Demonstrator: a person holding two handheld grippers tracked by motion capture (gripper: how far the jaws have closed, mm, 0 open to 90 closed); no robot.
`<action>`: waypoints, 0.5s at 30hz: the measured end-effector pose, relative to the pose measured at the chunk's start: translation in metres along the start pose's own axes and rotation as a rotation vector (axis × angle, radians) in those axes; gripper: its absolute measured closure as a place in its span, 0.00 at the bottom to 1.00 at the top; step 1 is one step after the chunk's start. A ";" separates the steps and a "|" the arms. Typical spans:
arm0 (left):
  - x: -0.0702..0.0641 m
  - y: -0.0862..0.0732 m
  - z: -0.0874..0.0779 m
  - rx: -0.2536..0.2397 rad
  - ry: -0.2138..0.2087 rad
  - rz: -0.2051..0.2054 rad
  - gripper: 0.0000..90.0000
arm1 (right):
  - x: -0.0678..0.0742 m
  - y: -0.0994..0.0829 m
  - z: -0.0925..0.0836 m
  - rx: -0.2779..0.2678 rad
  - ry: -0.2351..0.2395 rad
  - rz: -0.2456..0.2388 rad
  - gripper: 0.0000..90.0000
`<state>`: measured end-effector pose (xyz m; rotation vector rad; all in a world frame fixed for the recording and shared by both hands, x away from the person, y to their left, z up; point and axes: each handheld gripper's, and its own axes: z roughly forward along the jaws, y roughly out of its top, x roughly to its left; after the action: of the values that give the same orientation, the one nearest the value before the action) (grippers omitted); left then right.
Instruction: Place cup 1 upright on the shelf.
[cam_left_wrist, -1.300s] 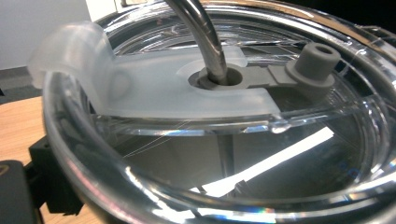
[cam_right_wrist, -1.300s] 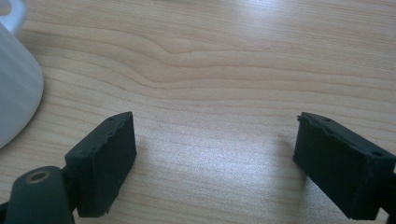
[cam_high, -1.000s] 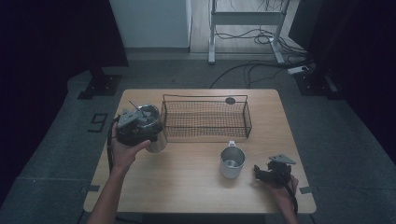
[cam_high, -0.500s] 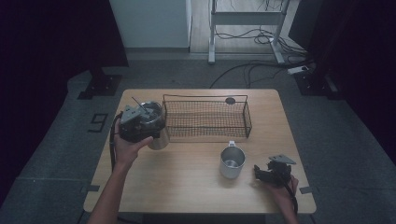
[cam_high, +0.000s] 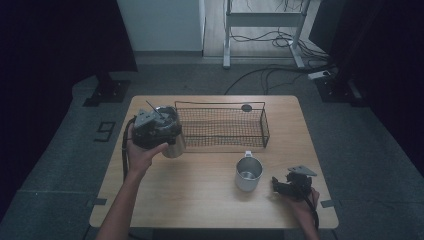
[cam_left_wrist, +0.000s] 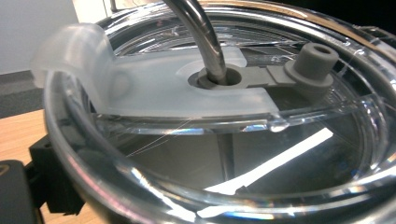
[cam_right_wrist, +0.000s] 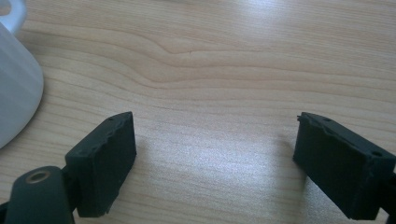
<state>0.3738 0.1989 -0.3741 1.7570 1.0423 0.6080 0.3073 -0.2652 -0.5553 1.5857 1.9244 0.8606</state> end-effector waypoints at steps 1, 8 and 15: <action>0.000 0.001 0.000 0.001 0.001 0.002 0.05 | 0.000 0.000 0.000 0.000 0.000 -0.001 0.14; 0.001 0.006 0.002 -0.008 -0.003 -0.007 0.05 | 0.000 0.000 0.000 0.002 0.001 -0.004 0.14; -0.001 0.013 0.006 -0.005 -0.002 0.002 0.05 | 0.000 0.000 0.000 0.001 0.000 -0.006 0.14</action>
<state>0.3827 0.1929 -0.3651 1.7541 1.0368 0.6091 0.3073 -0.2657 -0.5553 1.5796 1.9294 0.8577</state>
